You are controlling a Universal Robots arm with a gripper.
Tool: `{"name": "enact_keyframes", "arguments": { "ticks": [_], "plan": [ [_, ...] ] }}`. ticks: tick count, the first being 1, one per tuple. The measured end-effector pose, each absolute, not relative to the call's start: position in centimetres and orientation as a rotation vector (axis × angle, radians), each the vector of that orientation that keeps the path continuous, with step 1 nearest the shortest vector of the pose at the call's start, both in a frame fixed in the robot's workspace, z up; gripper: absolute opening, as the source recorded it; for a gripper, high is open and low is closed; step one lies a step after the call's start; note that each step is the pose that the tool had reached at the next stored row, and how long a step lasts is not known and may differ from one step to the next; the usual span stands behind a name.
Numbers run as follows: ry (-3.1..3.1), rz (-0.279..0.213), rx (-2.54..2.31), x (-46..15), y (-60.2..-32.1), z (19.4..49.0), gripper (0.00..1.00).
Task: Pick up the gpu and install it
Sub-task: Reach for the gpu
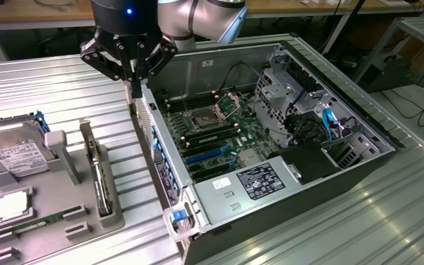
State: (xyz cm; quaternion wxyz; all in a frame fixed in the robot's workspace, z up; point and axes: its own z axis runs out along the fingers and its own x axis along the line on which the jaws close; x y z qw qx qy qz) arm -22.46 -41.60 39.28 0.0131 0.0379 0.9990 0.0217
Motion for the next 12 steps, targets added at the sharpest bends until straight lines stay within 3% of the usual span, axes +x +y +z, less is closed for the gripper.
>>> {"name": "enact_keyframes", "arguments": {
  "ticks": [12],
  "plan": [
    [3.112, 0.069, 0.118, -23.5, -42.9, 39.2, 0.11]
  ]
}}
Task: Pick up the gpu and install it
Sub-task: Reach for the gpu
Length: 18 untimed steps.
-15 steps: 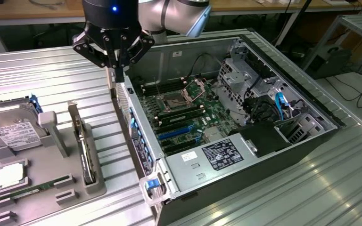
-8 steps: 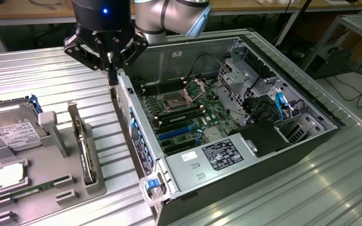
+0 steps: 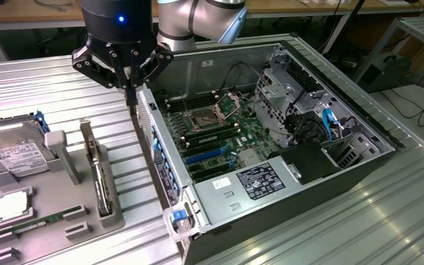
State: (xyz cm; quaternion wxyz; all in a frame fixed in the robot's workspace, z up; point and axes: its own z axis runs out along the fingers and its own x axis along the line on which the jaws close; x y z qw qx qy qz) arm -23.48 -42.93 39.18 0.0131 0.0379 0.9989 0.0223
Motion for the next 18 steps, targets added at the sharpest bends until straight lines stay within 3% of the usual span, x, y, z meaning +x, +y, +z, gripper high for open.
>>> {"name": "enact_keyframes", "arguments": {
  "ticks": [18],
  "plan": [
    [3.121, 0.069, -0.055, -24.6, -43.5, 38.6, 0.11]
  ]
}}
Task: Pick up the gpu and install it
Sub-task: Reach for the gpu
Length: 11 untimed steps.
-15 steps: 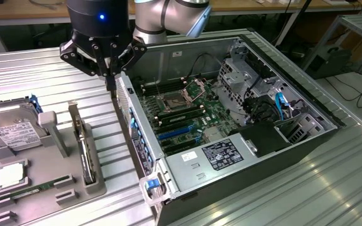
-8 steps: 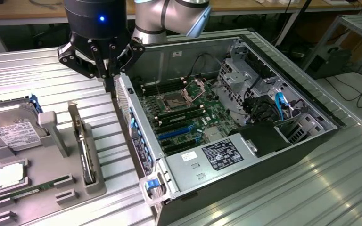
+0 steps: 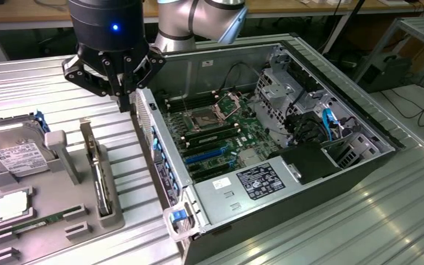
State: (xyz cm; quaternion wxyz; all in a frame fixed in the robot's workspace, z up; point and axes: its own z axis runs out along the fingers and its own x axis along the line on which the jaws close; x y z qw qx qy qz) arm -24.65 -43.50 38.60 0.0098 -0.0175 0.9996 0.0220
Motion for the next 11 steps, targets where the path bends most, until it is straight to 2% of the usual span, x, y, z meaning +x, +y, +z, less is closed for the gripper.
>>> {"name": "enact_keyframes", "arguments": {
  "ticks": [11],
  "plan": [
    [3.154, 0.057, -0.054, -26.1, -43.9, 38.2, 0.11]
  ]
}}
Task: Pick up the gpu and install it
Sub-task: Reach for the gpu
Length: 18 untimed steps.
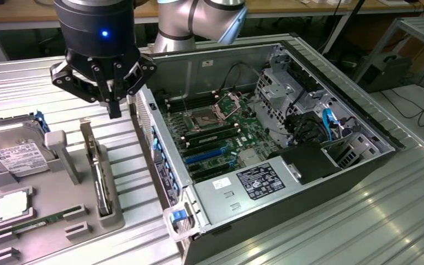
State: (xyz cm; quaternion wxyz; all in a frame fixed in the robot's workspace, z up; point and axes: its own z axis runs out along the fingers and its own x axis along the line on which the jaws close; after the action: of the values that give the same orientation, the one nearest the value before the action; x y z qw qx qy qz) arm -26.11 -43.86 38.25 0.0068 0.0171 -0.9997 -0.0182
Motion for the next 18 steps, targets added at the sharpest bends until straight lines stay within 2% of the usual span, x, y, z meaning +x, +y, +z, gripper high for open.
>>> {"name": "enact_keyframes", "arguments": {
  "ticks": [18],
  "plan": [
    [-3.143, -0.056, 0.088, -28.7, -44.2, 37.9, 0.11]
  ]
}}
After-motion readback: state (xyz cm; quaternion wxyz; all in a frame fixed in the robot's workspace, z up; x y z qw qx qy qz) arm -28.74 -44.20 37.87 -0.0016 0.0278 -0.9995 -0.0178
